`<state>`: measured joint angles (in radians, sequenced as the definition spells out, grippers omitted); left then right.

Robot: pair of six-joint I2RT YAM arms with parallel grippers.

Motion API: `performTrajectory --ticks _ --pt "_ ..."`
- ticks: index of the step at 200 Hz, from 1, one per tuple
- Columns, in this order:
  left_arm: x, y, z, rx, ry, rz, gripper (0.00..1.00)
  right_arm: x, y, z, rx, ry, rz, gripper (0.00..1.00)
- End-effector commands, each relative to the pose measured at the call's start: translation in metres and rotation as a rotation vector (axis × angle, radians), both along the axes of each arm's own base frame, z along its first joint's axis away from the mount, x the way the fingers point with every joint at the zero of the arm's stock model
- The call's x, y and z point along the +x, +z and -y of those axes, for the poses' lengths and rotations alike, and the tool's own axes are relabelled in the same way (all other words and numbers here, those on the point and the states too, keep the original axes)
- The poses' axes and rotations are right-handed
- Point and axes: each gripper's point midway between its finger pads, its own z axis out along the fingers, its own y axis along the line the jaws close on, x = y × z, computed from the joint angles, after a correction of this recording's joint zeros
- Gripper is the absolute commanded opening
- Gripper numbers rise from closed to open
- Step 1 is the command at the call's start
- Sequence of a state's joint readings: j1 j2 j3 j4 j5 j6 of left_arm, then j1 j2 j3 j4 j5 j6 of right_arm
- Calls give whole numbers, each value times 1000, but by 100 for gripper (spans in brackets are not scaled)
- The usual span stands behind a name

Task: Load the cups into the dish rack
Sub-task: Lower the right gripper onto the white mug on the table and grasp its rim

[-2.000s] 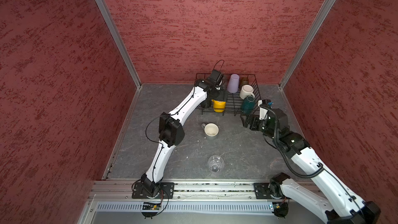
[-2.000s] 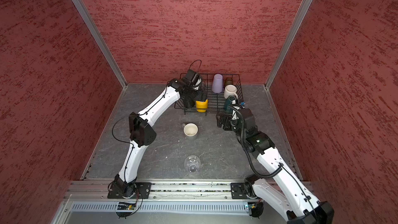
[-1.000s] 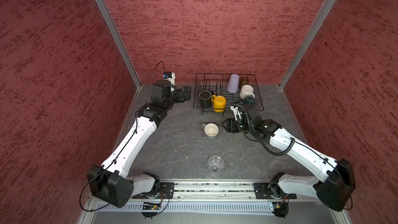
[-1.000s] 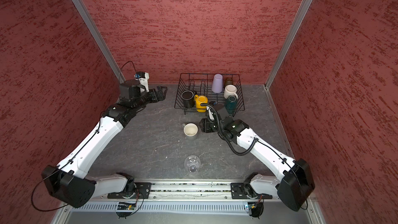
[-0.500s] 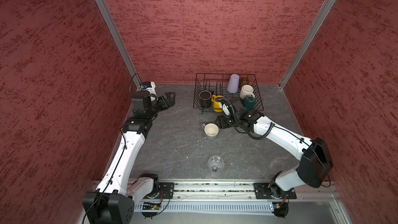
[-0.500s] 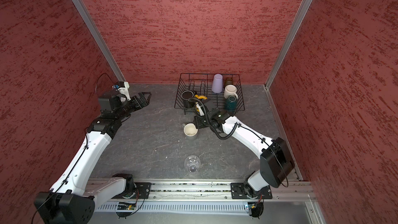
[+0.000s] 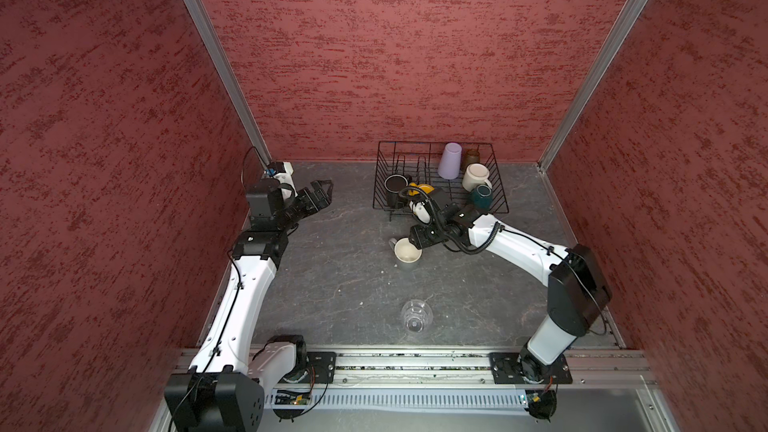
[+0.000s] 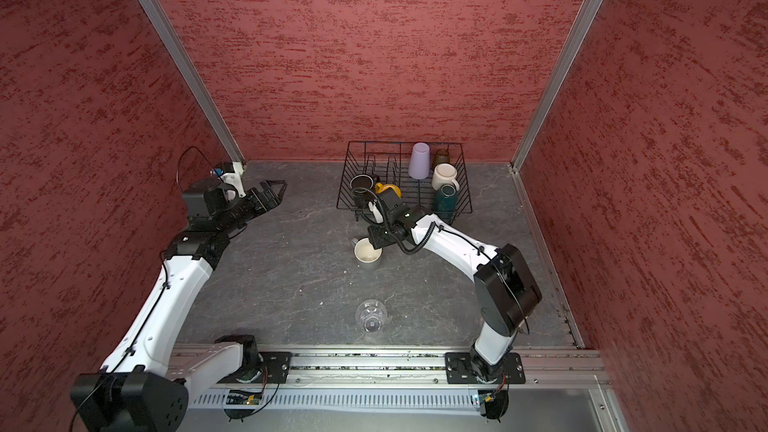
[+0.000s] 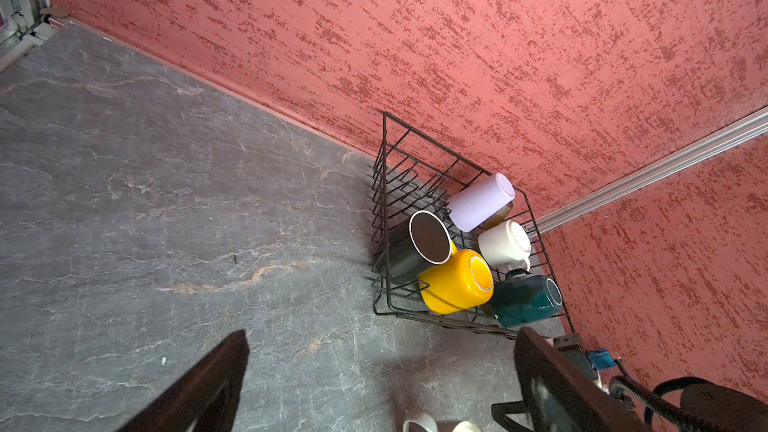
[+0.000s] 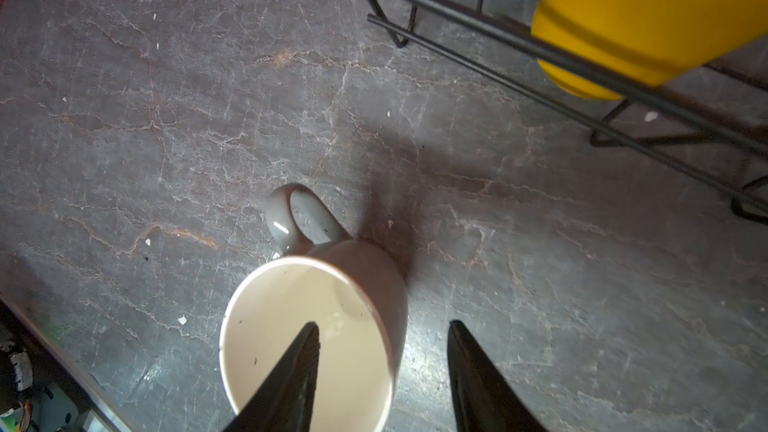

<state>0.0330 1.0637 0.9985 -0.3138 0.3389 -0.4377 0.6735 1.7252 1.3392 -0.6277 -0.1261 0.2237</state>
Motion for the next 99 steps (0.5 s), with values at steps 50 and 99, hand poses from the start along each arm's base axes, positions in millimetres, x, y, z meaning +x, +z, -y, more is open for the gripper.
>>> performTrajectory --ticks 50,99 --pt "-2 7 -1 1 -11 35 100 13 -10 -13 -83 79 17 46" --pt "-2 7 -1 -1 -10 36 100 12 -18 -21 -114 115 12 44"
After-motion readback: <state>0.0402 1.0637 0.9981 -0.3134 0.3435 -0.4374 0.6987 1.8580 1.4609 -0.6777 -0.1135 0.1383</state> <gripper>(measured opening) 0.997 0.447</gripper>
